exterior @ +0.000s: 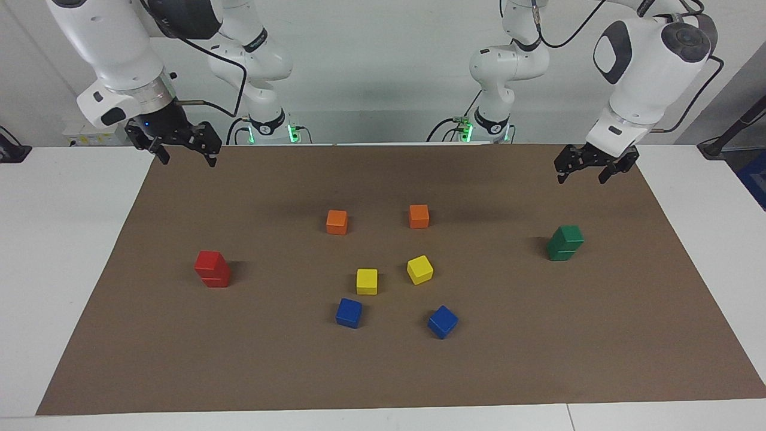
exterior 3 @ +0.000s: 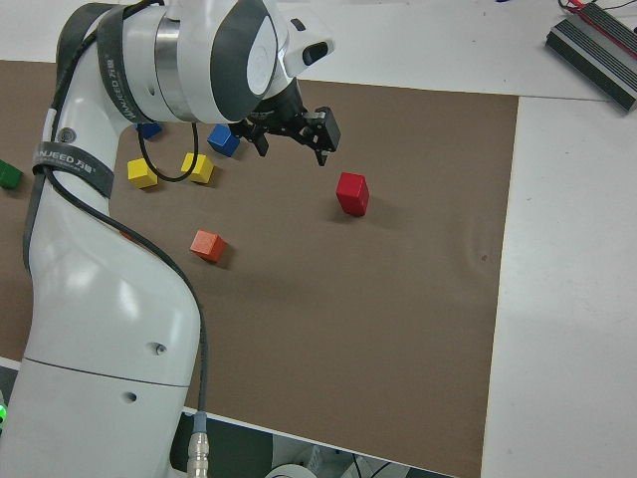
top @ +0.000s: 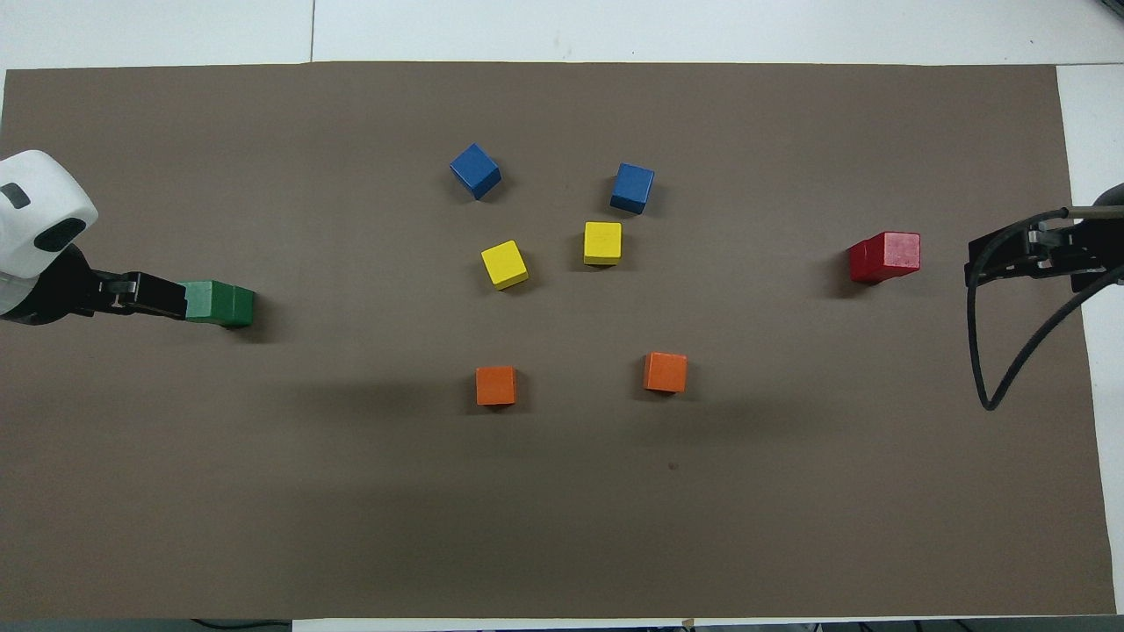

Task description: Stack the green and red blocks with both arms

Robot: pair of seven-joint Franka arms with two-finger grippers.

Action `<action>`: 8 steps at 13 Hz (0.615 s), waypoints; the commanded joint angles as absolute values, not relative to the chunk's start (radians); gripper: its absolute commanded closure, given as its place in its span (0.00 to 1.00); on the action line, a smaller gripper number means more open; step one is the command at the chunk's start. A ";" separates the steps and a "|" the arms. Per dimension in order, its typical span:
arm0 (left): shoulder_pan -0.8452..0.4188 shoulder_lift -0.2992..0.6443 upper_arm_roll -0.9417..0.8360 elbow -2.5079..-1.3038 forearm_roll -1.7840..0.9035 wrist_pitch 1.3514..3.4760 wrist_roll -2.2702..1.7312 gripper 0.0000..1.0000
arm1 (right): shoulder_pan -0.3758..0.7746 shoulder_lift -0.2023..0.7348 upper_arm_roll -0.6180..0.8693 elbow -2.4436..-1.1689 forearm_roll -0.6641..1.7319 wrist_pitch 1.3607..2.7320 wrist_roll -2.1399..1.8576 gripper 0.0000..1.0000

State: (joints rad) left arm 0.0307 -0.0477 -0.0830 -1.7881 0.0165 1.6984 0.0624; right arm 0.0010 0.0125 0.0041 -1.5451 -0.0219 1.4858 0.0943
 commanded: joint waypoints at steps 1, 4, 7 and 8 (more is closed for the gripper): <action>-0.029 -0.021 -0.034 -1.746 0.006 1.664 0.075 0.00 | 0.038 0.026 -0.052 -1.529 -0.011 1.491 0.080 0.00; -0.034 -0.020 -0.032 -1.741 0.006 1.658 0.074 0.00 | 0.109 0.025 -0.138 -1.532 -0.006 1.493 0.077 0.00; -0.035 -0.018 -0.018 -1.735 0.006 1.667 0.075 0.00 | 0.097 0.023 -0.138 -1.539 -0.005 1.491 0.058 0.00; -0.037 -0.018 -0.018 -1.732 0.006 1.658 0.075 0.00 | 0.088 0.023 -0.137 -1.539 -0.005 1.491 0.055 0.00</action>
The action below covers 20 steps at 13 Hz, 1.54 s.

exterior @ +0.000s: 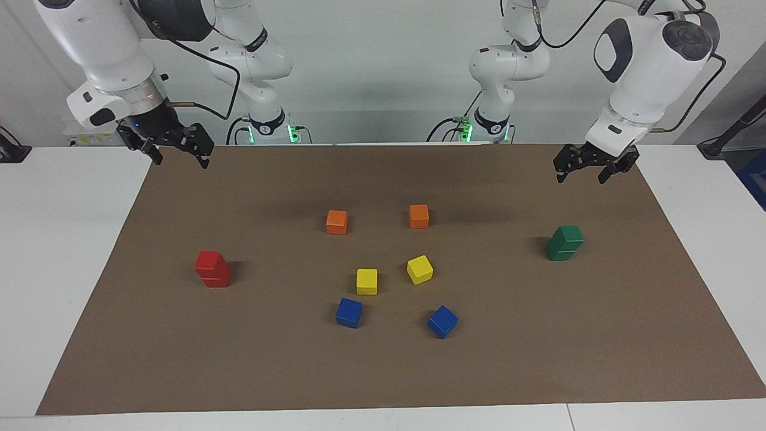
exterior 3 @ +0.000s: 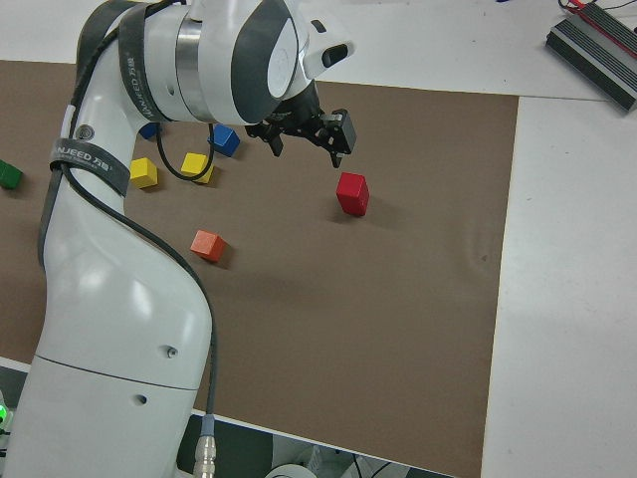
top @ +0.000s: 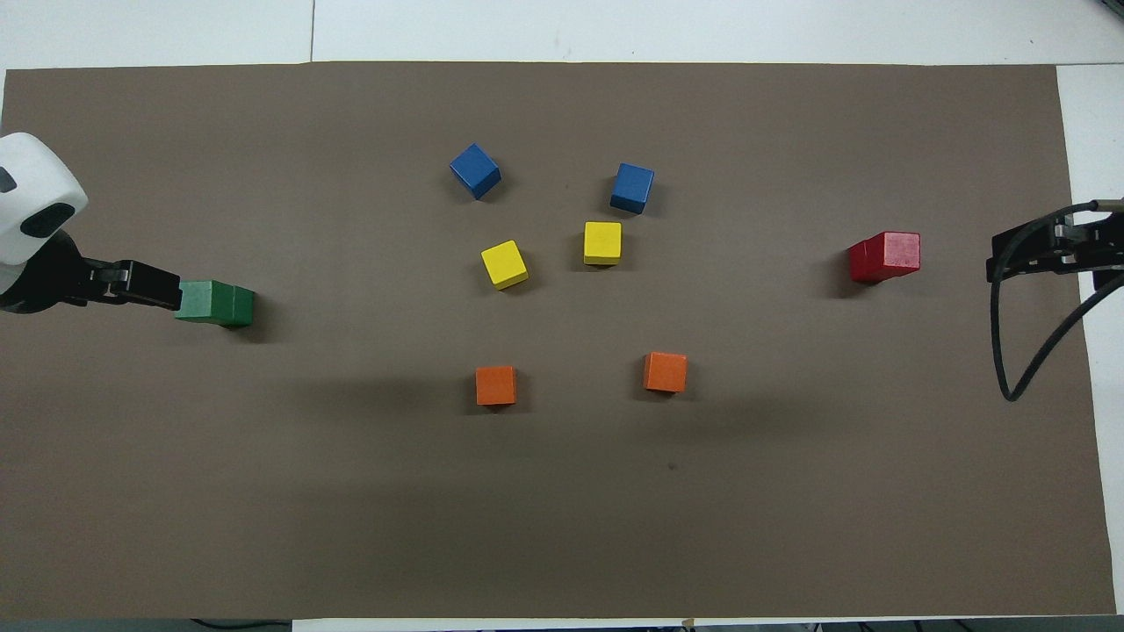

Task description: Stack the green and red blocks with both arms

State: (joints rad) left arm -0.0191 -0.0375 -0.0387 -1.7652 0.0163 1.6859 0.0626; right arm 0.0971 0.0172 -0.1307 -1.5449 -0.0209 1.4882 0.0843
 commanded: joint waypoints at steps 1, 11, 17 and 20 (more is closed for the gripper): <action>-0.035 -0.018 -0.018 -1.723 0.005 1.657 0.077 0.00 | 0.086 0.023 -0.135 -1.539 -0.005 1.491 0.055 0.00; -0.037 -0.037 -0.031 -1.681 0.003 1.598 0.067 0.00 | 0.071 0.021 -0.087 -1.540 -0.005 1.453 0.040 0.00; -0.037 -0.026 -0.028 -1.637 0.003 1.583 0.069 0.00 | 0.072 0.023 -0.086 -1.540 -0.037 1.497 0.043 0.00; -0.037 -0.026 -0.028 -1.635 0.003 1.580 0.067 0.00 | 0.072 0.023 -0.084 -1.543 -0.052 1.506 0.041 0.00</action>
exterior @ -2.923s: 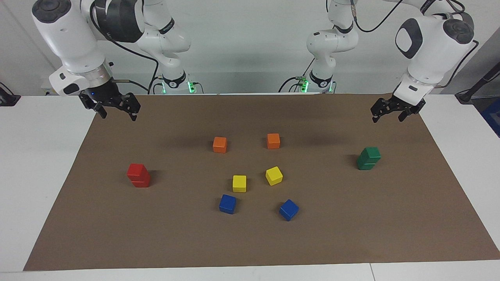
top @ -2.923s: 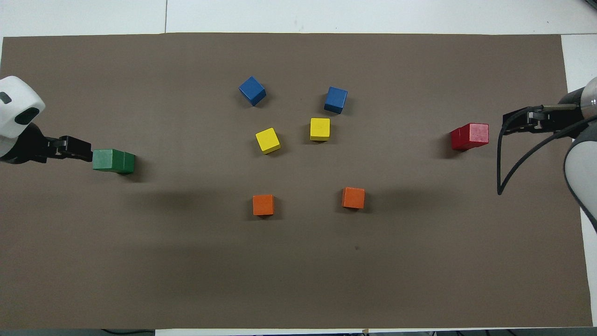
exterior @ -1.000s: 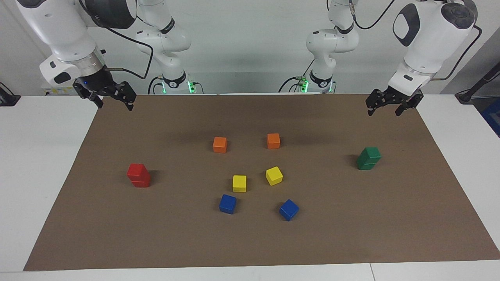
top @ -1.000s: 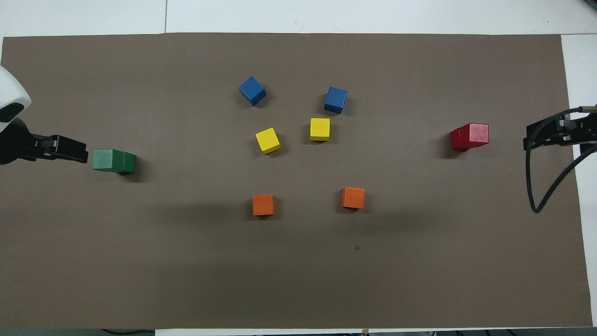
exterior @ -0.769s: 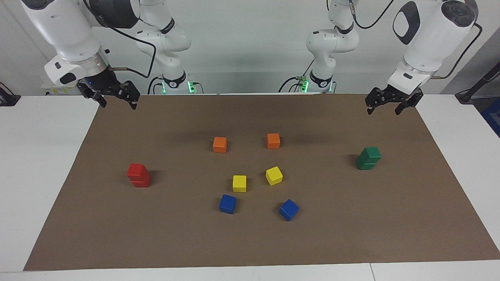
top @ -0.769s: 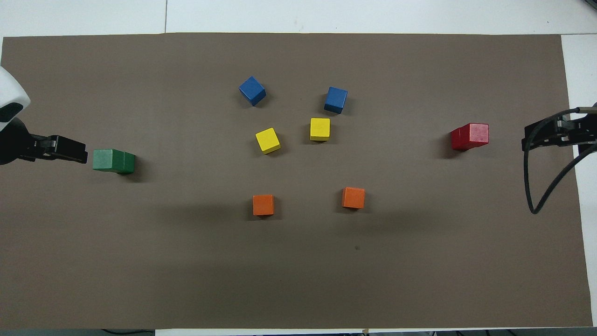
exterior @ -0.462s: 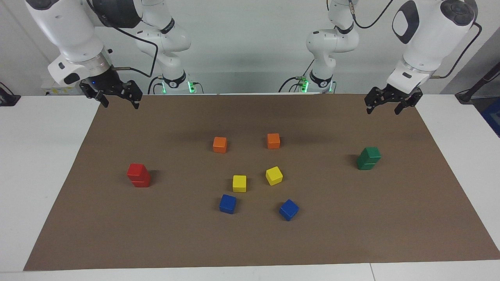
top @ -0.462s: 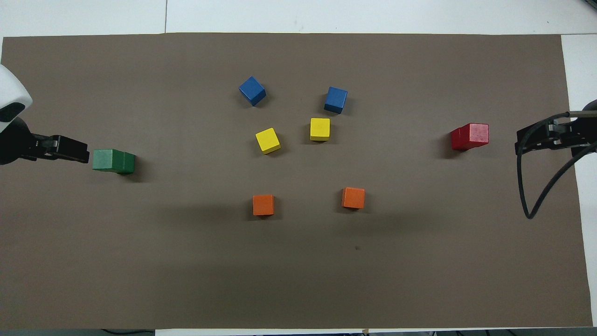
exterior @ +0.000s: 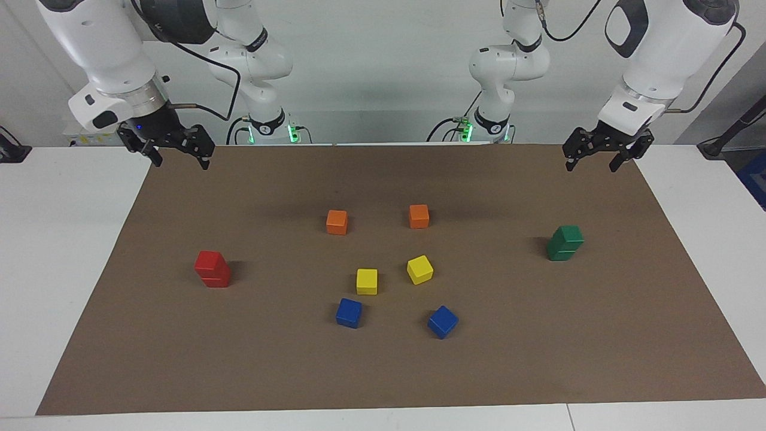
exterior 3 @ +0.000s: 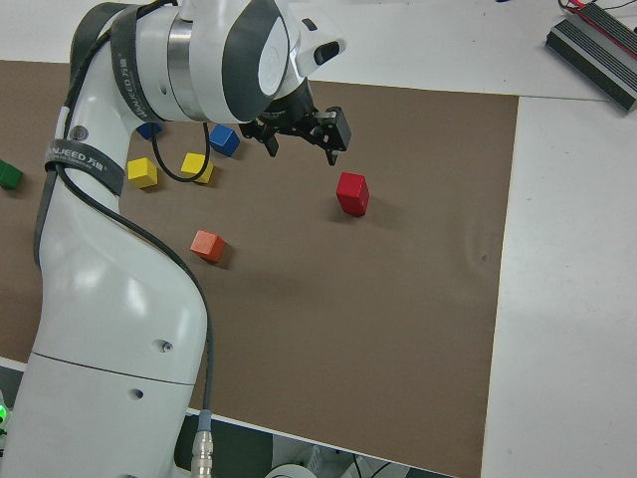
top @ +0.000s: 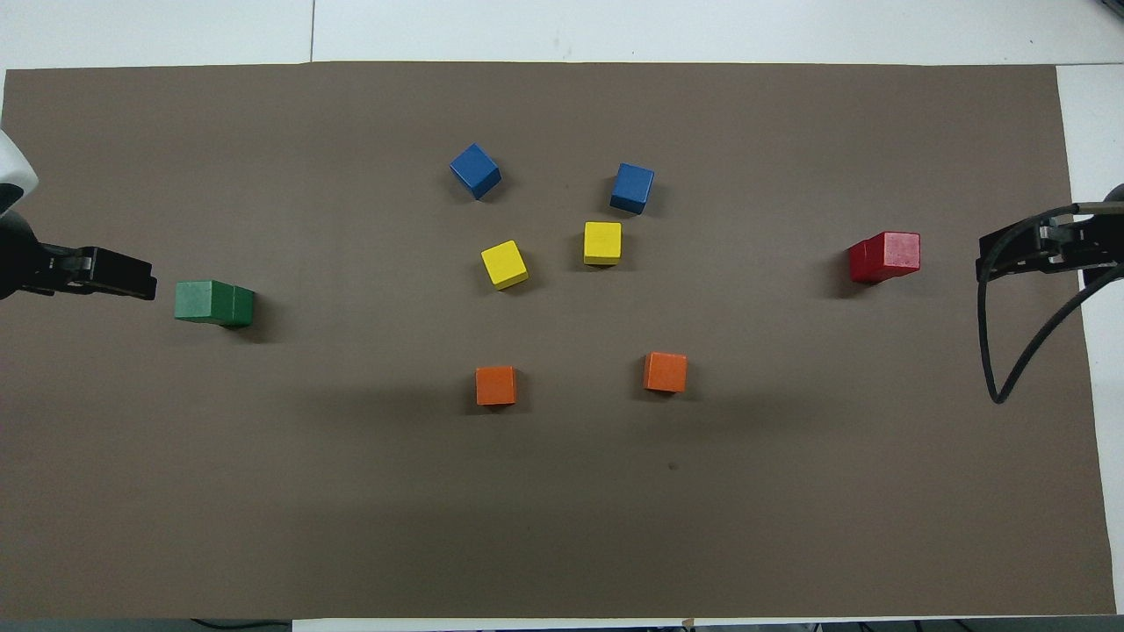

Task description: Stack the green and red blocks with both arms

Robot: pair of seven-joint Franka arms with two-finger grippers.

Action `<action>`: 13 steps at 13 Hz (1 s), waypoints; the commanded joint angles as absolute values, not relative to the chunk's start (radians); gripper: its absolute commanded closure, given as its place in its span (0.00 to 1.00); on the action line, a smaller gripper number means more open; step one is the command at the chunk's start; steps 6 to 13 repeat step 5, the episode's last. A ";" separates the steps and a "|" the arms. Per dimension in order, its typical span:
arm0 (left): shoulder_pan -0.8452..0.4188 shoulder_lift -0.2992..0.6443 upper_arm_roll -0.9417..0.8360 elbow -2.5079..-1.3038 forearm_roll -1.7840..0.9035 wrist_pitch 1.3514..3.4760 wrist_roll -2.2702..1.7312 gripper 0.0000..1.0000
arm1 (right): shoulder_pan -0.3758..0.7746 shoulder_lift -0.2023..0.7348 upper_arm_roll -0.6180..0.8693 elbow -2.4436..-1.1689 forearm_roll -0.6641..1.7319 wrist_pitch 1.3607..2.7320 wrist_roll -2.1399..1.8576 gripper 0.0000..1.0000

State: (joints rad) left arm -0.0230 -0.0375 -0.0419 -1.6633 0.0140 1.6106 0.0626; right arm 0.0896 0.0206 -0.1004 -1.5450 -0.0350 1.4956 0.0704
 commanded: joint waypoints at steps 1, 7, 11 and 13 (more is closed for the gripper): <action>-0.037 -0.026 -0.028 -1.637 0.003 1.582 0.067 0.00 | 0.072 0.021 -0.084 -1.543 -0.052 1.505 0.041 0.00; -0.037 -0.026 -0.029 -1.637 0.003 1.583 0.067 0.00 | 0.078 0.023 -0.084 -1.542 -0.052 1.500 0.041 0.00; -0.037 -0.026 -0.029 -1.637 0.003 1.583 0.067 0.00 | 0.078 0.023 -0.084 -1.542 -0.052 1.500 0.041 0.00; -0.037 -0.026 -0.029 -1.637 0.003 1.583 0.067 0.00 | 0.078 0.023 -0.084 -1.542 -0.052 1.500 0.041 0.00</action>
